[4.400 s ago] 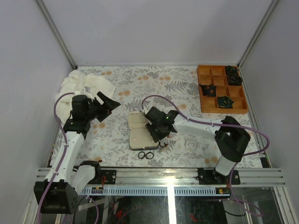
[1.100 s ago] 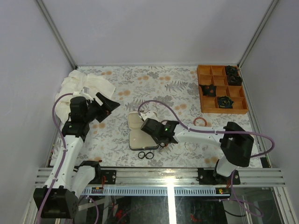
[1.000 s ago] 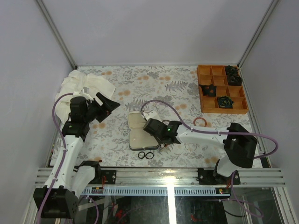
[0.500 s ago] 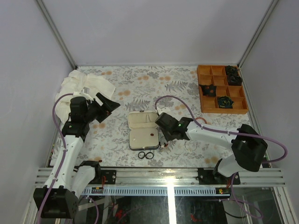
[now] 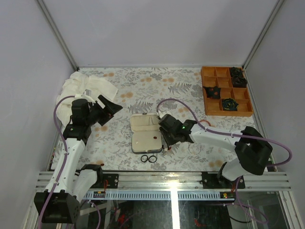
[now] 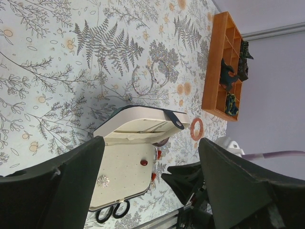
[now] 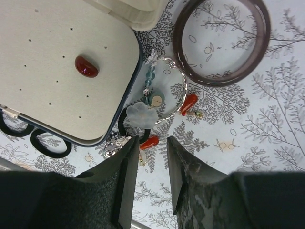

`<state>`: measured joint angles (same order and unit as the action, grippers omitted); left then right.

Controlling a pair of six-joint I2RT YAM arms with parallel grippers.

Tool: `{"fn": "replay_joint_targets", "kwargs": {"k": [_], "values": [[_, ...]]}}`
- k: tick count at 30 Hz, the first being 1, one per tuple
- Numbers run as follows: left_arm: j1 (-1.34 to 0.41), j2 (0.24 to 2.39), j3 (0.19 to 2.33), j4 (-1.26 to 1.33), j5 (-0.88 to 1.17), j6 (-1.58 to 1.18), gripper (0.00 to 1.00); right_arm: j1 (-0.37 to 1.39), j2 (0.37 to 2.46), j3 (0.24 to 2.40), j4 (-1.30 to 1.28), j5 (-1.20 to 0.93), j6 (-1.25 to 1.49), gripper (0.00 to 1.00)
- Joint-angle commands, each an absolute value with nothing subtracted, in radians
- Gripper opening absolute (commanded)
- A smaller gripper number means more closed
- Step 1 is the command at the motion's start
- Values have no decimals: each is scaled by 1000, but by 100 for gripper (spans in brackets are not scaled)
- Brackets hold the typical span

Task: Organize the mixed jewelry
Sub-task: Pick up the jewelry from the center of the board.

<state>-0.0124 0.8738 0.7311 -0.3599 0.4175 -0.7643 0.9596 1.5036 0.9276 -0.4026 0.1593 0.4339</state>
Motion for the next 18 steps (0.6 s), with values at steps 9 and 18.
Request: {"fn": "replay_joint_targets", "kwargs": {"k": [9,18], "values": [[-7,879,779,-371,409,-727,80,941,1639,996,-368,151,452,44],[0,878,778,-370,419,-724,80,937,1683,1020,-355,104,442,48]]}}
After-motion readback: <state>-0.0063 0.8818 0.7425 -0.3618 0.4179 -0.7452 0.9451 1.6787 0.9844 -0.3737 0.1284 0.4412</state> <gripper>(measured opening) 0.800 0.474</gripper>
